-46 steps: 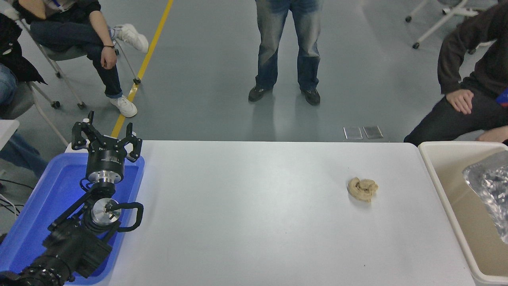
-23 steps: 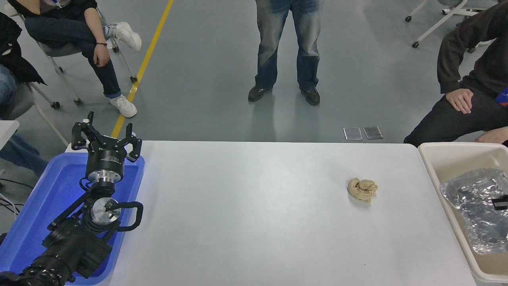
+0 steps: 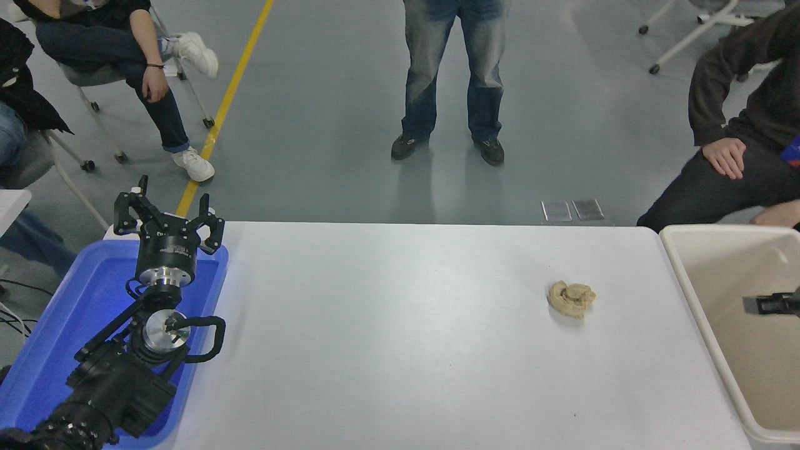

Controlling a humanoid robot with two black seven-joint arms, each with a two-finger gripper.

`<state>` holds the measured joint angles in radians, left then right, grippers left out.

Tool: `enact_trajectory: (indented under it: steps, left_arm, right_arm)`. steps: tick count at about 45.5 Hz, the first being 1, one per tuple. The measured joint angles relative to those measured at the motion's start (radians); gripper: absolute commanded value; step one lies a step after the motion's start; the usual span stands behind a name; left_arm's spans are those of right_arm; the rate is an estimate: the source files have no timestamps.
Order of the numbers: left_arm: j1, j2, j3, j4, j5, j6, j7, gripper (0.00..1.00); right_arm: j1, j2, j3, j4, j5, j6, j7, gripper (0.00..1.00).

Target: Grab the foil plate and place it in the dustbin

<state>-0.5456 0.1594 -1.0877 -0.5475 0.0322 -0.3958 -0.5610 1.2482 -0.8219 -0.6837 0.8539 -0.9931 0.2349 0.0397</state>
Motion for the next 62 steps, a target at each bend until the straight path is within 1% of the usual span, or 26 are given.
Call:
enact_trajectory:
  steps: [6,13,18,29,36,51,57,62]
  left_arm:
    - [0.000,0.000,0.000,0.000,0.000,0.000,0.000,0.99]
    - [0.001,0.000,0.000,0.000,0.000,0.000,0.000,0.99]
    - [0.001,0.000,0.000,0.000,0.000,0.000,0.000,0.99]
    - [0.002,0.000,0.000,0.000,0.000,0.000,0.000,0.99]
    - [0.002,0.000,0.000,0.001,0.000,0.000,-0.001,0.99]
    - [0.002,0.000,0.000,0.001,0.000,0.000,-0.001,0.99]
    - [0.002,0.000,0.000,0.001,0.000,0.000,-0.001,0.99]
    - [0.003,0.000,0.000,0.001,0.000,0.000,-0.001,0.99]
  right_arm:
    - [0.215,-0.035,-0.110,0.187,0.129,0.126,0.001,1.00]
    - [0.464,-0.014,-0.240,0.344,0.304,0.307,0.001,1.00]
    - [0.629,0.035,-0.315,0.424,0.431,0.413,0.001,1.00]
    - [0.893,0.196,-0.414,0.559,0.626,0.507,0.000,1.00]
    - [1.006,0.285,-0.439,0.610,0.699,0.529,0.000,1.00]
    - [1.128,0.453,-0.455,0.669,0.790,0.546,0.001,1.00]
    - [1.142,0.501,-0.451,0.672,0.812,0.548,0.001,1.00]
    - [1.143,0.518,-0.450,0.673,0.819,0.549,0.001,1.00]
